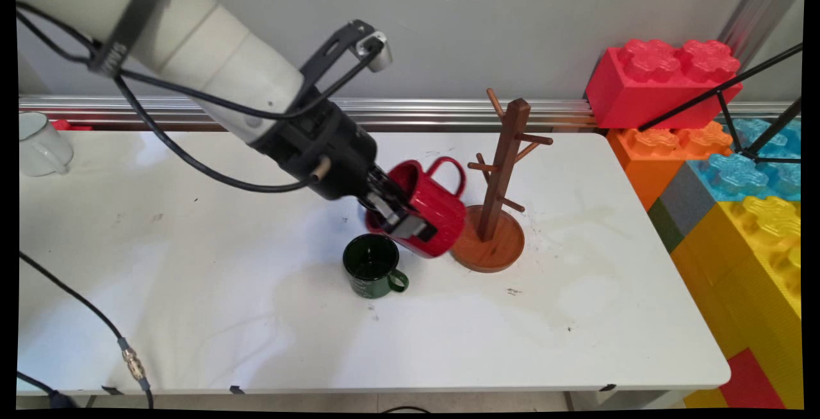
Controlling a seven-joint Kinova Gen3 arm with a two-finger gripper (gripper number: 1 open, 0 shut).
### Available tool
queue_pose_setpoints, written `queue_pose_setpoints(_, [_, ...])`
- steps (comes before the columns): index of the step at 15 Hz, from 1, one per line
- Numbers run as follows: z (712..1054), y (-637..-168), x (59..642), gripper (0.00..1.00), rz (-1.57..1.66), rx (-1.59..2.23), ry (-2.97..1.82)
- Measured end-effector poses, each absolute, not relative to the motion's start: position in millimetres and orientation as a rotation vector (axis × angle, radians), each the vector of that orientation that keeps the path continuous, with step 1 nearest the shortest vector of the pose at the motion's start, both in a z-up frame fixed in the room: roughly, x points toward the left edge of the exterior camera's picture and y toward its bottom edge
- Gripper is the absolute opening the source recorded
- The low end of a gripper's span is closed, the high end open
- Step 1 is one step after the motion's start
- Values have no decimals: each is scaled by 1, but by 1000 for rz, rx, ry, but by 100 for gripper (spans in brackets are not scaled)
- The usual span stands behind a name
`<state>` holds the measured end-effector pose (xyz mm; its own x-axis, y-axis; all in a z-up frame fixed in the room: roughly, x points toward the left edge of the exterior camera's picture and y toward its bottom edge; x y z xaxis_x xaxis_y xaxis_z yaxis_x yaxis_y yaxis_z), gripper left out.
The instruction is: Place the picked object on the table
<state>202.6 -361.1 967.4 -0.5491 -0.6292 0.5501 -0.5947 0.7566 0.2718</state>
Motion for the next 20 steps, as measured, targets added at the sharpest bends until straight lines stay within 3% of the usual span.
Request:
queue_pose_setpoints(11, [999, -373, 235, 0, 126, 817, -2664])
queue_pose_setpoints(20, [956, -383, 275, 0, 281, 739, -2957])
